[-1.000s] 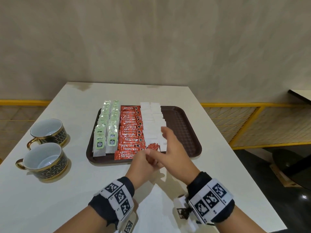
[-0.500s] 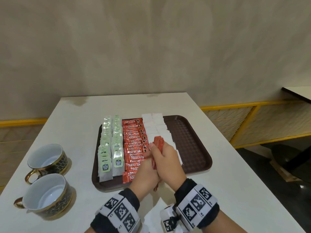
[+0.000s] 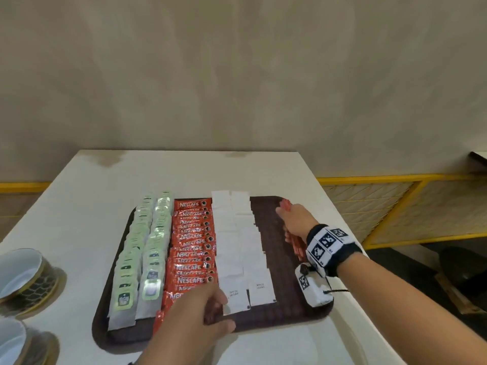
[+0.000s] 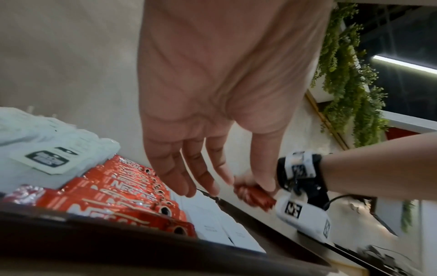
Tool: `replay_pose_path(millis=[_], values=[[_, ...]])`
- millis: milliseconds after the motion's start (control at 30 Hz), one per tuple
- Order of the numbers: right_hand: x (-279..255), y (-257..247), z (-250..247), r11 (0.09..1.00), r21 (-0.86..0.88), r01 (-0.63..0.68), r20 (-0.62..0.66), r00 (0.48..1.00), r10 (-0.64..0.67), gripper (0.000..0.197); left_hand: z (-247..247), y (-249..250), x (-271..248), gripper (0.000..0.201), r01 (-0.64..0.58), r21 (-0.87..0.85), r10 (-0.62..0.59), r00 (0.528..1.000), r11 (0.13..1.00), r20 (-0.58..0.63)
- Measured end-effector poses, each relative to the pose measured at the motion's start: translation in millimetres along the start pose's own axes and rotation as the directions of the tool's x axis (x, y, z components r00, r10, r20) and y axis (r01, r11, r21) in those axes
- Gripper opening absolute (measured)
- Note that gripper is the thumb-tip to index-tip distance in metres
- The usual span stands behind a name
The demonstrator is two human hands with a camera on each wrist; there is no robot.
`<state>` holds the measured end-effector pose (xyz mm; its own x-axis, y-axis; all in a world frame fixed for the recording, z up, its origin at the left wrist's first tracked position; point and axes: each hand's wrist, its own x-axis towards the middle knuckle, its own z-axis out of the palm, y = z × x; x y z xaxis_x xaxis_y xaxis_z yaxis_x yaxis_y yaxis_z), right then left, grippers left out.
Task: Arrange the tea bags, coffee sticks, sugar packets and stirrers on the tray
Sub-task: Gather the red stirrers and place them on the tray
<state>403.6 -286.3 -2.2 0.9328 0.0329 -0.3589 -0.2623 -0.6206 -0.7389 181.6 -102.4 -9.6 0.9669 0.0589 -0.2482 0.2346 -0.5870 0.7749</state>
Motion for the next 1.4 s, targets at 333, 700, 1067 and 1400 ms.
replay_pose_path(millis=[333,700,1067,1400], values=[[41,-1,5,0.577,-0.803,0.148,0.182,0.983,0.002,0.043,12,-6,2,0.019,0.035,-0.012,-0.036,0.996,0.999,-0.076],[25,-17,-19,0.701,-0.689,0.184,0.206,0.977,-0.055,0.044,13,-16,-3,0.027,0.027,-0.030,-0.029,0.997,0.999,-0.074],[36,16,-33,0.510,-0.691,0.513,0.510,0.845,-0.159,0.129,5,-16,-12,0.027,-0.010,-0.036,0.007,0.996,0.999,-0.084],[57,17,-31,0.477,-0.697,0.536,0.485,0.841,-0.239,0.050,6,-16,-7,0.013,0.010,-0.011,-0.011,0.998,1.000,-0.055]])
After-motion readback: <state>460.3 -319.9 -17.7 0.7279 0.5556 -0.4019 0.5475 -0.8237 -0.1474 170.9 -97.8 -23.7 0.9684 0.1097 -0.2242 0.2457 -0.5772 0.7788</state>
